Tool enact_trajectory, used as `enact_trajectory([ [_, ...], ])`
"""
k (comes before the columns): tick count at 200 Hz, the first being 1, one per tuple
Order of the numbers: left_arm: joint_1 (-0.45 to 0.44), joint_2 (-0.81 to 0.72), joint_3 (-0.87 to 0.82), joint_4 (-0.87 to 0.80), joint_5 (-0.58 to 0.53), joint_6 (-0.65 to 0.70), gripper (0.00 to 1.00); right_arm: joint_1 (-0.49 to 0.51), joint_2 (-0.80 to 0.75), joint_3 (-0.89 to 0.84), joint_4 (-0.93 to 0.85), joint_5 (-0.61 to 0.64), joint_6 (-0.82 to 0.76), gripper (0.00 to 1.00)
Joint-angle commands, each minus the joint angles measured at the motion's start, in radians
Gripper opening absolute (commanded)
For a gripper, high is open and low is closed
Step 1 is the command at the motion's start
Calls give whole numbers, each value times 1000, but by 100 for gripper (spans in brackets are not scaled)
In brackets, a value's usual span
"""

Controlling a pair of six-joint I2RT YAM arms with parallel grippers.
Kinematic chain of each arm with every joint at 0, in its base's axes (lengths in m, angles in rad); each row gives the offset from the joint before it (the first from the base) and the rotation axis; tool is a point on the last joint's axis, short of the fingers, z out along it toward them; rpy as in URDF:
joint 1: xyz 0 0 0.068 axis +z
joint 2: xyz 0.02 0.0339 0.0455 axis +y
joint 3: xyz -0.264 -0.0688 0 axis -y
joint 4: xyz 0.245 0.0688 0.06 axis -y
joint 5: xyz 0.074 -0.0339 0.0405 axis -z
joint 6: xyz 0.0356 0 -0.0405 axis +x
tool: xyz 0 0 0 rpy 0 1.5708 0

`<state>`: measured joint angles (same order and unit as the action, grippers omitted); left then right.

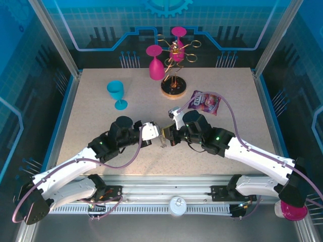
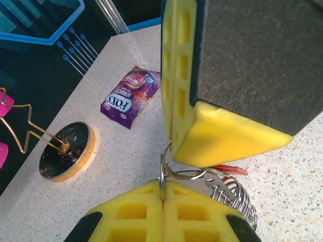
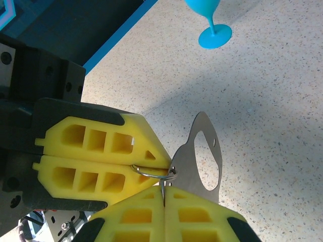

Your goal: Put the keys on the keyring

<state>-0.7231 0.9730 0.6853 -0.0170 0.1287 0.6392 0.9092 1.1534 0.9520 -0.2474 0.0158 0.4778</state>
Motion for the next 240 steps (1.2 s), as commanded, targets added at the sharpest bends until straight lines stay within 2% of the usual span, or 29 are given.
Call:
enact_trajectory([
  [1,-16,-19,11,4,68,26,0,-3,2,43,11,-11,-43,0],
  [74,-13,-14,23,-37,104,16,0,-24,-42,66,-90,-120,-250,0],
  [113,-1,-10,31,-54,133,-1,0,-47,-124,31,-94,-159,-355,0],
  [152,14,-2,43,-54,157,-46,0,-58,-161,-20,-141,-92,-473,0],
  [180,24,9,66,-74,165,-105,0,-52,-148,-57,-88,-132,-495,0],
  [240,34,31,128,-175,194,-209,0,-43,-127,-134,59,-123,-539,0],
])
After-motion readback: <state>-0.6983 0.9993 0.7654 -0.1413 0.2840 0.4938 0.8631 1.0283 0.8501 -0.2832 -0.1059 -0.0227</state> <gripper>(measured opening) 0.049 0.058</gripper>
